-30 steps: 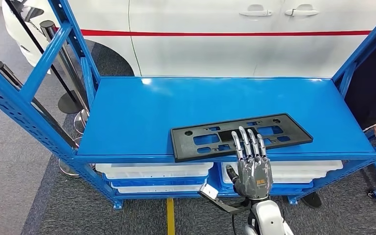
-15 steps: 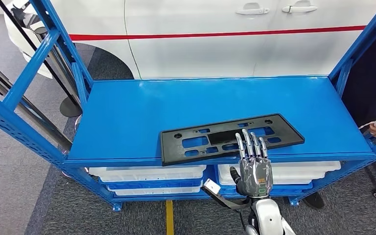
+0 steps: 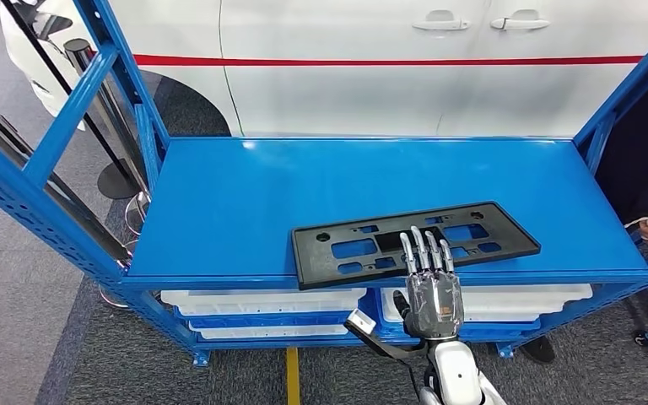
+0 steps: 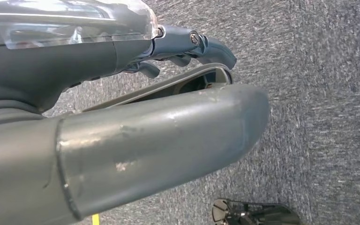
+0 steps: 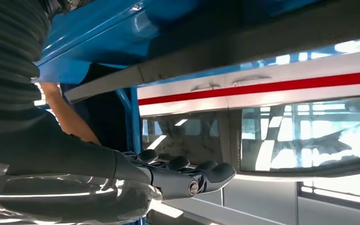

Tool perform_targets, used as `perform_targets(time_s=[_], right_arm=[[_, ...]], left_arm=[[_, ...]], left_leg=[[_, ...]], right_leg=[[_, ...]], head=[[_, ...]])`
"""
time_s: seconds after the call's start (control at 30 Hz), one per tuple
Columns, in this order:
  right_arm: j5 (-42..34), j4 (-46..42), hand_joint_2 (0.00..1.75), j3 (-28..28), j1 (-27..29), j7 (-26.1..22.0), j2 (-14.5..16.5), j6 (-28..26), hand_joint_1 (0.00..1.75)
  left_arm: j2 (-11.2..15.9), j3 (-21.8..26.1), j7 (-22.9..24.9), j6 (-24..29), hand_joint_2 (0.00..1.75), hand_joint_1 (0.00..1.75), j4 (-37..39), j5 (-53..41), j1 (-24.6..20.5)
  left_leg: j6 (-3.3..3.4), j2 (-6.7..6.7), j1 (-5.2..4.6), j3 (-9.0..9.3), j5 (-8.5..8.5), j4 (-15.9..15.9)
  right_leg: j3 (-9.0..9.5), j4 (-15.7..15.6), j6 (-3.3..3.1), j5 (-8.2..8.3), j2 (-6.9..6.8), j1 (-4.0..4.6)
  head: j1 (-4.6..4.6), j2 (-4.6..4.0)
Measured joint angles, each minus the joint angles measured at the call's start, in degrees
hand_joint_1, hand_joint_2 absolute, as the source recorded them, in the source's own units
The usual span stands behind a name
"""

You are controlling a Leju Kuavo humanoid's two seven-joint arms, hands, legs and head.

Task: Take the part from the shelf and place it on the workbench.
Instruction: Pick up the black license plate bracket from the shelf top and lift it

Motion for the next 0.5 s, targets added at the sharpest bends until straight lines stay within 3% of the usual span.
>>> perform_targets(time_s=[0.07,0.13,0.17,0.23,0.33,0.37,0.43,0.47,0.5], right_arm=[[0.0,0.44,1.75,-0.01,-0.13,-0.13,0.0,0.0,0.0],[0.0,0.69,1.75,-0.02,-0.39,-0.54,0.03,0.0,0.0],[0.0,0.77,1.75,-0.04,-0.49,-0.84,0.07,0.0,0.0],[0.0,0.88,1.75,-0.15,-0.57,-1.49,0.2,0.0,0.0],[-0.01,0.92,1.75,-0.53,-0.65,-2.22,0.58,-0.01,0.0],[-0.01,0.93,1.75,-0.61,-0.7,-2.33,0.79,-0.01,0.0],[0.0,1.07,1.75,-0.67,-0.73,-2.41,1.08,0.0,0.0],[0.0,1.19,1.75,-0.67,-0.68,-2.43,1.16,0.0,0.0],[0.0,1.34,1.75,-0.69,-0.65,-2.46,1.21,0.0,0.0]], left_arm=[[-0.01,0.0,0.06,-0.02,0.0,0.0,0.01,-0.02,0.05],[-0.02,-0.01,0.1,-0.09,0.0,0.0,0.03,-0.04,0.01],[-0.02,-0.01,0.13,-0.13,0.0,0.0,0.05,-0.05,-0.04],[-0.02,-0.02,0.19,-0.18,0.0,0.0,0.09,-0.09,-0.12],[-0.03,-0.02,0.27,-0.19,0.0,0.0,0.16,-0.17,-0.13],[-0.02,-0.03,0.28,-0.19,0.0,0.0,0.19,-0.19,-0.14],[-0.01,-0.04,0.32,-0.2,0.0,0.0,0.24,-0.21,-0.12],[0.01,-0.04,0.34,-0.2,0.0,0.0,0.24,-0.22,-0.04],[0.01,-0.04,0.38,-0.2,0.0,0.0,0.24,-0.29,0.08]], left_leg=[[-0.16,-0.09,0.0,0.53,-0.35,0.0],[-0.58,-0.15,-0.09,0.94,-0.78,0.02],[-0.87,-0.16,-0.13,1.01,-0.94,0.01],[-1.56,-0.15,-0.15,1.2,-1.16,-0.21],[-2.36,-0.1,-0.07,0.78,-2.48,1.71],[-2.5,-0.09,-0.04,-0.55,-3.71,4.45],[-2.68,-0.08,-0.01,-4.92,-6.43,12.16],[-2.74,-0.08,-0.01,-6.92,-6.87,15.08],[-2.73,-0.07,-0.01,-8.0,-6.07,15.96]], right_leg=[[2.41,-5.95,-0.31,4.38,-0.05,0.01],[5.73,-13.15,-0.94,7.28,-0.12,0.29],[6.55,-15.01,-1.26,7.59,-0.13,0.5],[6.83,-15.86,-1.84,7.23,-0.07,0.86],[8.17,-17.02,-2.89,7.26,-0.04,0.39],[8.72,-17.3,-3.18,7.13,-0.1,0.26],[9.48,-17.36,-3.52,6.49,-0.16,0.41],[9.91,-17.34,-3.56,6.08,-0.13,0.47],[10.45,-17.32,-3.54,5.62,-0.08,0.5]], head=[[0.01,0.0],[0.0,0.0],[-0.01,0.0],[-0.01,0.0],[-0.03,0.0],[-0.04,0.0],[-0.04,0.0],[-0.04,0.0],[-0.04,0.0]])
